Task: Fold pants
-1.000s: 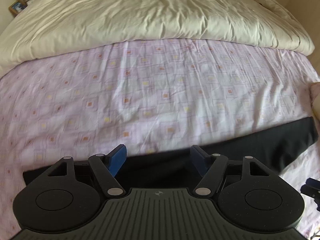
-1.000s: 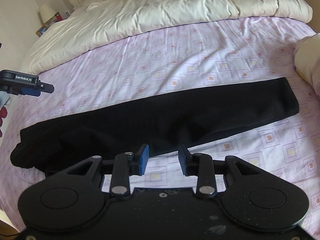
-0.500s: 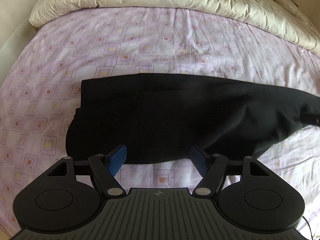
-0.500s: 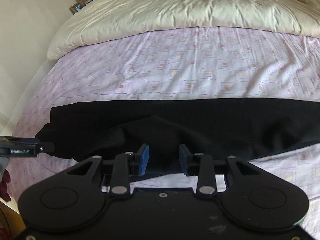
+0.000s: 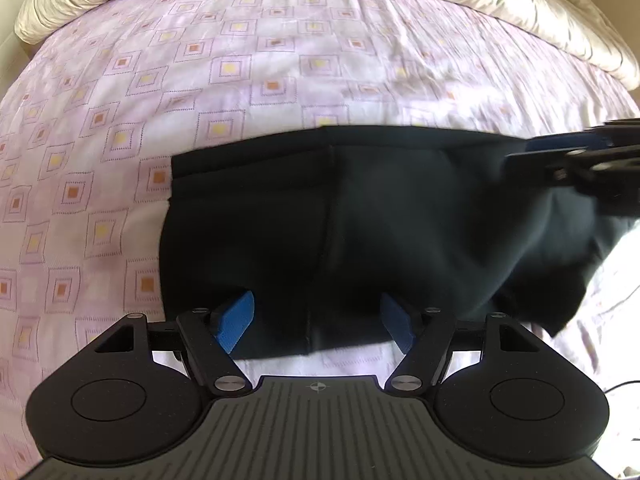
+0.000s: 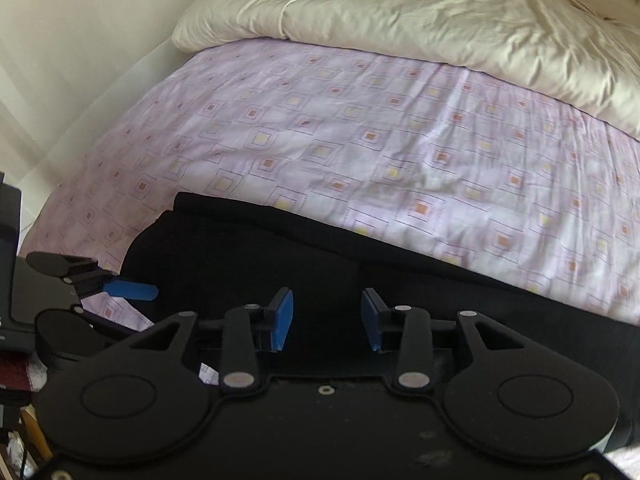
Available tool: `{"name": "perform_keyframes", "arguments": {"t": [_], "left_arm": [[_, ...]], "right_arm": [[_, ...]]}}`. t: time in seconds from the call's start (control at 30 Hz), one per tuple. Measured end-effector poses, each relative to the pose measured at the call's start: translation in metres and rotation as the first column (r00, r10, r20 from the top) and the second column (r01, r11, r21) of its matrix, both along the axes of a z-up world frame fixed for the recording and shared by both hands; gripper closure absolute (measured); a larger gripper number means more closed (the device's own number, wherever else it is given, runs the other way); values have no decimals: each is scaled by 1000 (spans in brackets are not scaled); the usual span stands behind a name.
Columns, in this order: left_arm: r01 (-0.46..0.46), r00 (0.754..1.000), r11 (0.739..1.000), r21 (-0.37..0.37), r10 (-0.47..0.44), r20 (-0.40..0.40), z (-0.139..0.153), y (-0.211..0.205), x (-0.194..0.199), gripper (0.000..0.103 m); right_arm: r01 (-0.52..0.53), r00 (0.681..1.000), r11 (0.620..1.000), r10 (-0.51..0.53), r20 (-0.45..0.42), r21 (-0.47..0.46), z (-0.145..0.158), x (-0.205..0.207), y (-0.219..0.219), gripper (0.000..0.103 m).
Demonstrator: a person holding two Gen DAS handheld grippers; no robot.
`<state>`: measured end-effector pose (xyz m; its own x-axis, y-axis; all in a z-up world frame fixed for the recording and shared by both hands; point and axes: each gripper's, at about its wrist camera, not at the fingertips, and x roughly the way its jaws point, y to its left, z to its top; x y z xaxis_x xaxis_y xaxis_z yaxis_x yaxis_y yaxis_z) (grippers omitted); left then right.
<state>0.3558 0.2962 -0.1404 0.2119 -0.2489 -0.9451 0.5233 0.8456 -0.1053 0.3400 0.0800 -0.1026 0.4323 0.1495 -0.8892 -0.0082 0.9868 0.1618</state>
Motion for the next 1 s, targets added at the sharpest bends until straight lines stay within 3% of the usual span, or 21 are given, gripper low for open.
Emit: {"name": "perform_keyframes", "arguments": {"t": [0.23,0.53,0.6,0.67,0.73,0.8,0.93,1.0], "left_arm": [[-54,997,997,-54,51,-66,-12,10,14,34],[-93,992,992,-81,84,-99,-20,16,24,34],[-104,990,991,-84,95,-103,-21,16,24,34],[-119,989,989,-86,110,-102,-20,17,24,34],[-130,988,988,-84,122,-99,-18,18,22,34],[-137,987,987,-79,129,-96,-14,18,21,34],[-121,992,990,-77,117,-54,0,15,24,34],[-107,994,991,-77,104,-42,3,12,28,34]], "right_arm": [[-134,991,990,133,-22,-46,-23,51,21,56],[-331,943,941,326,-72,-72,-59,95,42,52],[-361,930,931,356,-88,-49,-64,98,44,56],[-394,917,917,387,-100,-61,-65,96,49,85],[-431,900,900,423,-107,-70,-65,90,53,96],[-444,895,892,437,-94,-83,-60,88,54,97],[-376,927,922,374,-37,-97,-48,99,43,98],[-357,934,930,353,-58,-83,-55,109,40,98]]}}
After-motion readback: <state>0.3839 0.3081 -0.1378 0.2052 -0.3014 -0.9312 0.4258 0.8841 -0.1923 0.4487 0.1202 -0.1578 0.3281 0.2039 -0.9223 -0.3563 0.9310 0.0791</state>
